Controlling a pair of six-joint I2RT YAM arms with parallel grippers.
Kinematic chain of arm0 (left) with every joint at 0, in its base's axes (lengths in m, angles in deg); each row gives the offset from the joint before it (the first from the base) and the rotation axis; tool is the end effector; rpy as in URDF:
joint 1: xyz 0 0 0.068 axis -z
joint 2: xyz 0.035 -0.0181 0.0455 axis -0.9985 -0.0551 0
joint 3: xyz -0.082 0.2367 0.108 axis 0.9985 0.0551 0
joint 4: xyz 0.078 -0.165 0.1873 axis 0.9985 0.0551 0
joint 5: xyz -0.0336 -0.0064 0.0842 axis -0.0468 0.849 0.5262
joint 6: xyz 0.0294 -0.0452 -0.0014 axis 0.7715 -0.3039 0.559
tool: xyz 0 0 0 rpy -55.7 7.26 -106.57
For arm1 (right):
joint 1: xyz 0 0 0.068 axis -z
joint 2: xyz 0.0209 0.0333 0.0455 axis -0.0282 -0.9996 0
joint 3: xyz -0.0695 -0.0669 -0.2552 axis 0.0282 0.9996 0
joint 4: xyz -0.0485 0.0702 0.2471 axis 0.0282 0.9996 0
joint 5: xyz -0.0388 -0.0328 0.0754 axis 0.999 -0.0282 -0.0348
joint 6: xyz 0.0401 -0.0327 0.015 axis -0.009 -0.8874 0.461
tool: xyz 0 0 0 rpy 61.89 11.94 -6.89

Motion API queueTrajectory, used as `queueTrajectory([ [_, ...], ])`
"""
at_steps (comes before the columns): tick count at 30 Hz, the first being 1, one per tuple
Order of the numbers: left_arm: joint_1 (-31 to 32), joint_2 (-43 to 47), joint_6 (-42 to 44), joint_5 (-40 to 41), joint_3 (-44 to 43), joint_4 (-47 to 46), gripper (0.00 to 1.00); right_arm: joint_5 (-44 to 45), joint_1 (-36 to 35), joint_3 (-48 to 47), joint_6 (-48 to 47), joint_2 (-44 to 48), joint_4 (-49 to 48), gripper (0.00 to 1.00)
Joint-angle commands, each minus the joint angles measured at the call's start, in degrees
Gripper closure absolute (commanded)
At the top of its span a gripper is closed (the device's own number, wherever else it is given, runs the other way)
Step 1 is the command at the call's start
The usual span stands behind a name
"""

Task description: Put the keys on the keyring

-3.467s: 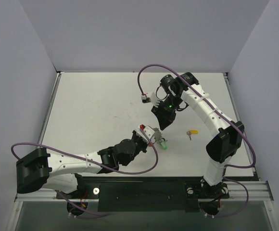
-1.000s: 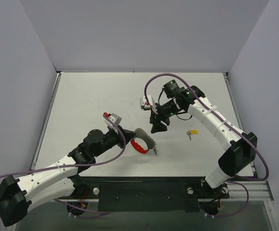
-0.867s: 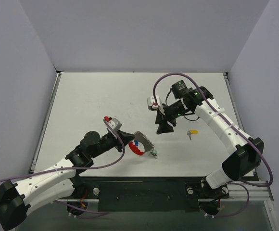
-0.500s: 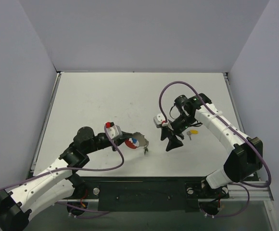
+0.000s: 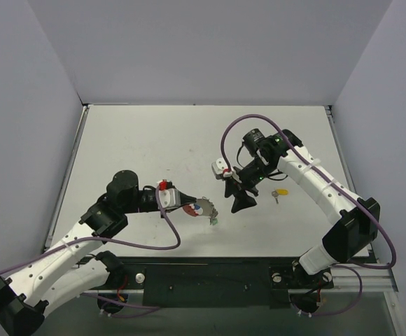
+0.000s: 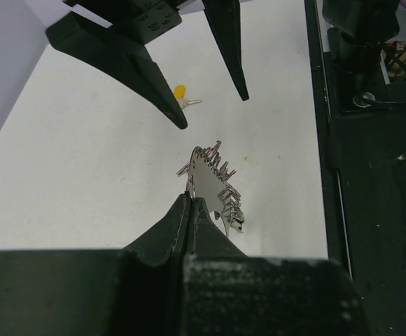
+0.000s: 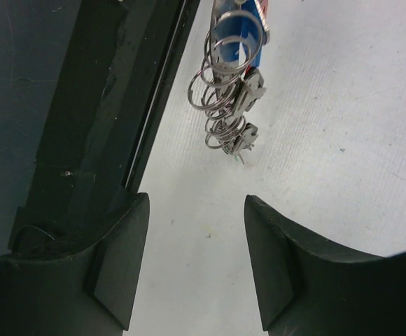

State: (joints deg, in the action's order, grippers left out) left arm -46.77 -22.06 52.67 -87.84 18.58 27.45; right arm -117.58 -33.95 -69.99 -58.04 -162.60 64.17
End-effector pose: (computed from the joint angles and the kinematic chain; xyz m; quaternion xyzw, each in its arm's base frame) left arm 0.1293 -0.1380 0.3187 0.5560 0.5072 -0.3470 0.5596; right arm 0.2307 0.1805 0.3284 -0.7293 0.4849 0.3791 0.2988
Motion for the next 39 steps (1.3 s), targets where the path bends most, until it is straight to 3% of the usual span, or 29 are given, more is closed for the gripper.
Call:
queueTrajectory([
  [1,-0.17,-1.77,1.43,-5.70,-2.70,0.05,1.00,-5.16,-1.93,-2.98,-2.01,1.84,0.22,0.47],
  [9,0.00,-2.91,-3.50,-6.68,0.10,-8.12,1.00,-10.08,-4.05,-4.49,3.18,-1.68,-0.40,0.48],
  [17,0.71,-4.06,-8.94,-4.83,2.83,-14.62,1.00,-4.81,-5.19,-3.17,21.63,-1.24,-13.04,0.48],
  [24,0.71,-3.18,-12.63,-3.07,5.90,-19.19,1.00,-5.25,-5.54,-2.21,22.52,-1.59,-13.67,0.50],
  [28,0.79,-2.48,-12.73,-2.55,6.52,-19.55,1.00,-7.00,-6.07,-1.42,22.26,-2.74,-12.53,0.46],
  [34,0.62,-0.63,-13.25,1.49,6.35,-16.04,1.00,-7.35,-4.32,-1.24,17.34,-1.07,-8.58,0.44],
  [39,0.62,1.04,-21.67,9.04,6.96,-14.80,1.00,-5.68,1.47,1.30,8.92,2.35,-5.50,0.44],
])
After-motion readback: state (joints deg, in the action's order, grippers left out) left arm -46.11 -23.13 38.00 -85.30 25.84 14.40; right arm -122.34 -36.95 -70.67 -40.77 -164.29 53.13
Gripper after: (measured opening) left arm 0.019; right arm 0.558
